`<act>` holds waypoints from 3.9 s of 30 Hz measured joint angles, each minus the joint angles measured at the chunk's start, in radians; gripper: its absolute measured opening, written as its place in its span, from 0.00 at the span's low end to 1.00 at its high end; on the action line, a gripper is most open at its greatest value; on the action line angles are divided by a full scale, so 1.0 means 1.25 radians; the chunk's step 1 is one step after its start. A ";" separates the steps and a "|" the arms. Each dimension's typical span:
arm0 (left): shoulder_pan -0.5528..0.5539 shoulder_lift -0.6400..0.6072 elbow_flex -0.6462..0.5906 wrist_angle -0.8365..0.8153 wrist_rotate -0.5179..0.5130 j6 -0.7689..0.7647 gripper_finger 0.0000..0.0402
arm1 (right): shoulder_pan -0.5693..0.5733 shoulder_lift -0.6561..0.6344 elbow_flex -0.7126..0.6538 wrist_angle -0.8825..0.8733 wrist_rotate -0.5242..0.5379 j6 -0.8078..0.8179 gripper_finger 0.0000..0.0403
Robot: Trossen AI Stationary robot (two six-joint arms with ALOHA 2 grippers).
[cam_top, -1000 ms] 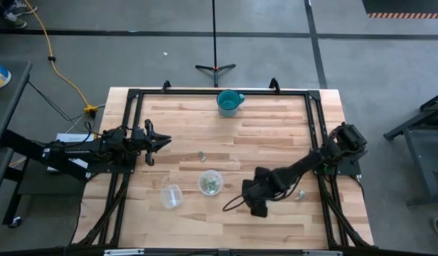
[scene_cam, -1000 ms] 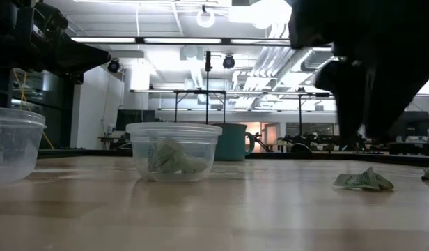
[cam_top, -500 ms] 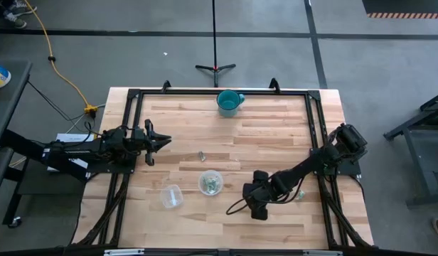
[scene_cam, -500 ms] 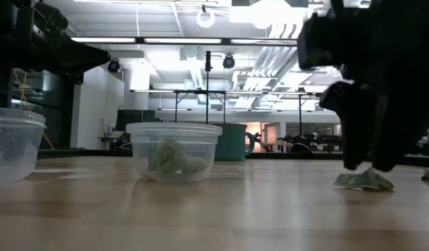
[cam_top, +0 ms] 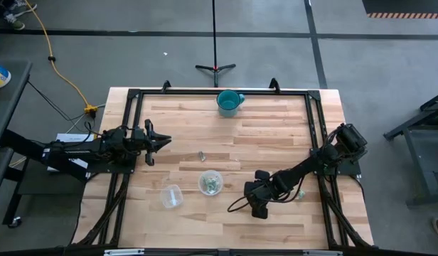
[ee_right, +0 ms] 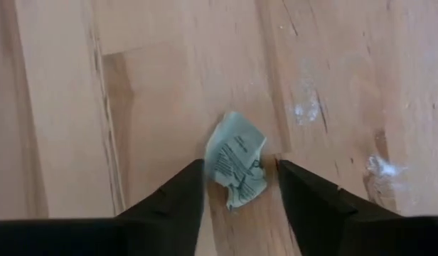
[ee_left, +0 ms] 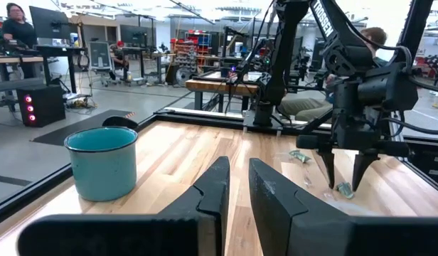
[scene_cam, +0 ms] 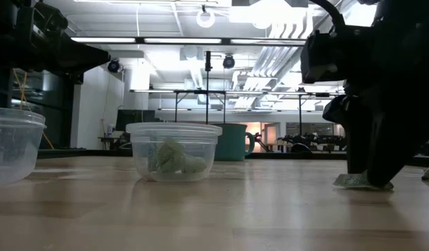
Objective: Pick and place items into bin
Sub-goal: Put the stevia packet into the left transparent bin
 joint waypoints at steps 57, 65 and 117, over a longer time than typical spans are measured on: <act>0.000 0.000 0.000 0.000 0.000 0.019 0.23 | -0.254 0.497 0.757 0.362 -0.299 -0.725 0.03; 0.000 0.000 0.000 0.000 0.000 0.019 0.23 | -0.254 0.497 0.759 0.341 -0.274 -0.719 0.32; 0.000 0.000 0.000 -0.004 0.000 0.018 0.23 | -0.063 -0.300 -0.236 0.383 0.192 -0.127 0.21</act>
